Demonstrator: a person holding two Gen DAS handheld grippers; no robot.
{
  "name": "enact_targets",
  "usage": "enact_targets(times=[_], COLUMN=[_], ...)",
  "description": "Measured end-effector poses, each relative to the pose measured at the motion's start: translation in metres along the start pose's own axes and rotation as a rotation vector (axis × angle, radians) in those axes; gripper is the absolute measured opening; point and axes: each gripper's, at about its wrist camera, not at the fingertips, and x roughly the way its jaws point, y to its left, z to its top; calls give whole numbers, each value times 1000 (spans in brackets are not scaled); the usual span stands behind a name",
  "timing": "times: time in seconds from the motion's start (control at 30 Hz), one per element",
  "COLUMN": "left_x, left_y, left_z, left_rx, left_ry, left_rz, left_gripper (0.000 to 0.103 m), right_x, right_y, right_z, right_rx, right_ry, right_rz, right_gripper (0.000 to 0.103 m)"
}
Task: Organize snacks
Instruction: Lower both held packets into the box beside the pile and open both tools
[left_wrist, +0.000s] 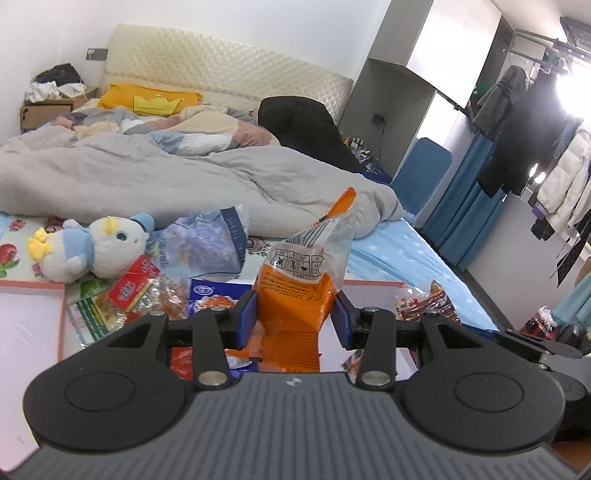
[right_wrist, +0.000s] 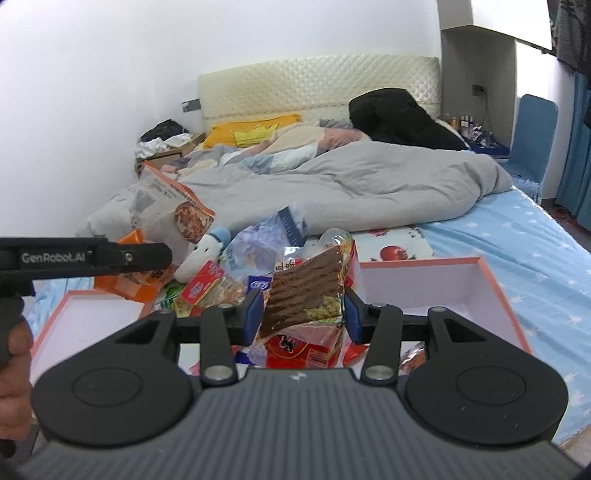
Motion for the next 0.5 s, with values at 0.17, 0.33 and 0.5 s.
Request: enact_targets(times=[0.17,0.33,0.5], left_x=[18,47,81], left_y=[-16,-30,-39], left_z=[-4,-13,-21], left_rx=[12,24,44], left_ry=[51,105,163], left_rz=[-34,-42,-45], left_gripper=[49,49,49], right_x=[3,12,28], right_y=[-21,-42,-59], right_z=[-7,-16,-23], right_rx=[35,67,88], right_ry=[15,51,90], right_rz=[-23,-35,-50], right_gripper=[48,48,48])
